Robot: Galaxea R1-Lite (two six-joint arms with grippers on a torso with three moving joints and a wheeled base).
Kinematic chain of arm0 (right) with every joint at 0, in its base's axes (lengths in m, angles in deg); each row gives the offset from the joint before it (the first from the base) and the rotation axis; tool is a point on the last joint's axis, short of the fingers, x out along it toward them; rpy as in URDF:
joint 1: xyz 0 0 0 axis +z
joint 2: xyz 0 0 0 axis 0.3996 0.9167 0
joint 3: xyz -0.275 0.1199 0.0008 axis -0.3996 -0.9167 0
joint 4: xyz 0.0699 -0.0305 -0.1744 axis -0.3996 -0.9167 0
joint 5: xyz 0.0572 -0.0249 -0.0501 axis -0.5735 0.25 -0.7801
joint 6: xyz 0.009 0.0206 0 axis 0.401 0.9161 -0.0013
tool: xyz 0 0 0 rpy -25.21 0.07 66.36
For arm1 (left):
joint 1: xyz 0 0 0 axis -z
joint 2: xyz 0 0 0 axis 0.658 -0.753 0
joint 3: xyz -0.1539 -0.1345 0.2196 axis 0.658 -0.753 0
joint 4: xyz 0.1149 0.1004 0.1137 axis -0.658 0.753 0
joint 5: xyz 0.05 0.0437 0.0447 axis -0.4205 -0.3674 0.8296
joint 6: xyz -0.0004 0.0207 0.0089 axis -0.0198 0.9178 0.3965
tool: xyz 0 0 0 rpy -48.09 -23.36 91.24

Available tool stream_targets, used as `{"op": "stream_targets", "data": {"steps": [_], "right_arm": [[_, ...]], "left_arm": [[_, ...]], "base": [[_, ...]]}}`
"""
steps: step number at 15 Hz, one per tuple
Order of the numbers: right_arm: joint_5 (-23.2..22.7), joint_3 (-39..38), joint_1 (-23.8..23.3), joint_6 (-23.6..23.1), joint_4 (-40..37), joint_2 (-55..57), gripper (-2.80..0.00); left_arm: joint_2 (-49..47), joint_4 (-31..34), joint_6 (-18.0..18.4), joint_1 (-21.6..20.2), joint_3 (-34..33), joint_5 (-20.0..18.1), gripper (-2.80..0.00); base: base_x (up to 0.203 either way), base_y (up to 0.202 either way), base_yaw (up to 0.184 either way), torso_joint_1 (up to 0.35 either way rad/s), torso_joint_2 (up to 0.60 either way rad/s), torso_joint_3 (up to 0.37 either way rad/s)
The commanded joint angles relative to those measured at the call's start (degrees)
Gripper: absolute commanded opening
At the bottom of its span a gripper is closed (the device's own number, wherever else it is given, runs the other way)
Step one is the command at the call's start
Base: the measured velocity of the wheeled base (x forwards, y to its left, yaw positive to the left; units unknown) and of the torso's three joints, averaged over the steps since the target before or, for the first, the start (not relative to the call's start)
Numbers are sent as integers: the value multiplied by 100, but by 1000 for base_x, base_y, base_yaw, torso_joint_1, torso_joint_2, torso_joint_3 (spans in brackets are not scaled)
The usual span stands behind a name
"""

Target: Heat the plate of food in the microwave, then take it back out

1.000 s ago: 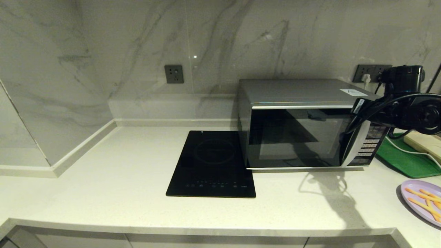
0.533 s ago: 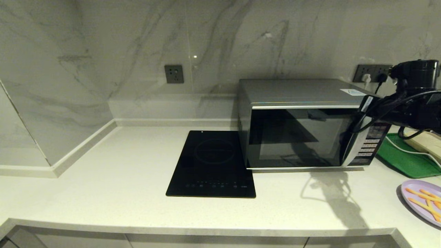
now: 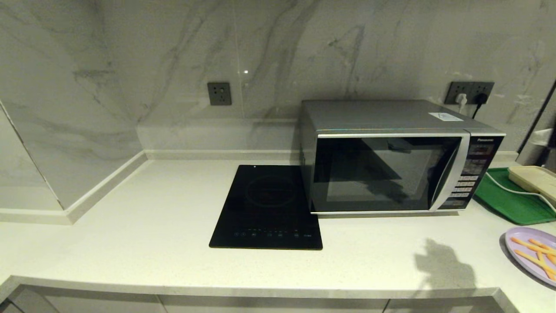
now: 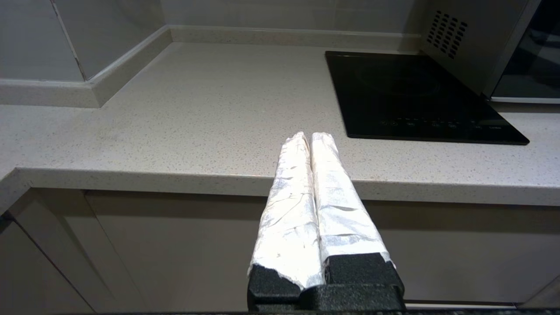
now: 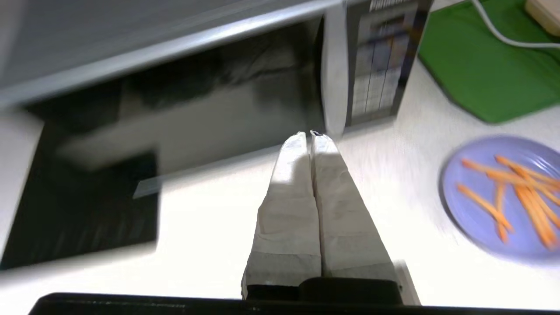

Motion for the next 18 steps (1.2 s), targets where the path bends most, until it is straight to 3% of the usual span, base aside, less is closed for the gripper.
{"op": "stream_targets", "data": {"steps": [1,6,10,14,16,18], "right_arm": [[-290,-41,3,-215,-1323,-1803,-280],[-496,322,-1,-685,-3872,-3962,-280],[-499,492,-9,-816,-4966,-5228,-280],[-607,53,96,-920,-5257,-6439,-280],[-702,-759,130,-1145,-4906,-7032,-280],[-760,-1679,146,-1034,-4252,-7225,-280]], "left_arm": [[9,-2,-4,-4,-1,2,-280],[8,-2,0,-3,-1,2,-280],[4,-2,0,-4,-1,2,-280],[8,-2,-2,-4,-1,2,-280],[9,-2,-4,-2,-1,2,-280],[9,-2,-4,-4,-1,2,-280]], "base": [[0,0,0,0,0,0],[0,0,0,0,0,0],[0,0,0,0,0,0],[0,0,0,0,0,0],[0,0,0,0,0,0],[0,0,0,0,0,0]]}}
